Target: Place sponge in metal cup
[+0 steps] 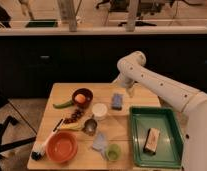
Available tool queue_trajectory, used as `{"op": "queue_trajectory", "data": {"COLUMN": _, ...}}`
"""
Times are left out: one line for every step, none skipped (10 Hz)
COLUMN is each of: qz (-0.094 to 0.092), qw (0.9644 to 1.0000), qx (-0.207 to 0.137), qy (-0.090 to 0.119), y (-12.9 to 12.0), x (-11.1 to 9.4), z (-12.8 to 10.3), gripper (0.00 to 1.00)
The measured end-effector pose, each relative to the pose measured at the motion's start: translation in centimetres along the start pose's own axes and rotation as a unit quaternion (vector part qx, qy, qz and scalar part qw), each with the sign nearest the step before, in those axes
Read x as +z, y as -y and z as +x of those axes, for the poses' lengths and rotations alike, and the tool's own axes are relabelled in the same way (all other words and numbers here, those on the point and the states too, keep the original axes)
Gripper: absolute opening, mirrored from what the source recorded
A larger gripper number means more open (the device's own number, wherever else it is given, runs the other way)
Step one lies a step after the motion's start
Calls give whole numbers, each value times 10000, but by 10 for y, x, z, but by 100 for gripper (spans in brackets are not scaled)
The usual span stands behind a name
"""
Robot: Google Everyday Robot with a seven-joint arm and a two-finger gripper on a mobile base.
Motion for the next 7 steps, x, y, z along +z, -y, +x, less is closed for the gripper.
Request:
{"op": "queue_trajectory", "data": {"qz": 4, "qw": 10000, "qx": -27, "qy": -6, "y": 1, "x": 1, "z": 2, "gripper": 80}}
{"op": "queue_trajectory", "data": {"qz": 1, "qw": 10000, "qx": -34, "qy": -15, "y": 1, "x": 3, "z": 5, "gripper": 80}}
{"op": "queue_trajectory", "data": {"qz": -3, "qw": 10000, "qx": -28, "qy": -26, "y": 4, "x": 6, "z": 9, "gripper": 80}}
{"op": "queue_trajectory", "data": {"qz": -16, "qw": 10000, "qx": -24, "qy": -24, "y": 5, "x": 9, "z": 11, "gripper": 80}}
{"op": "queue_trajectory", "data": {"qz": -38, "qw": 10000, "qx": -24, "qy": -15, "y": 6, "x": 15, "z": 14, "gripper": 80}}
{"op": "queue_trajectory", "data": {"qz": -82, "qw": 10000, "qx": -41, "qy": -2, "y": 7, "x": 22, "z": 16, "gripper": 80}}
{"op": "queue_trajectory", "data": {"qz": -112, "qw": 9999, "qx": -52, "qy": 9, "y": 7, "x": 28, "z": 17, "gripper": 80}}
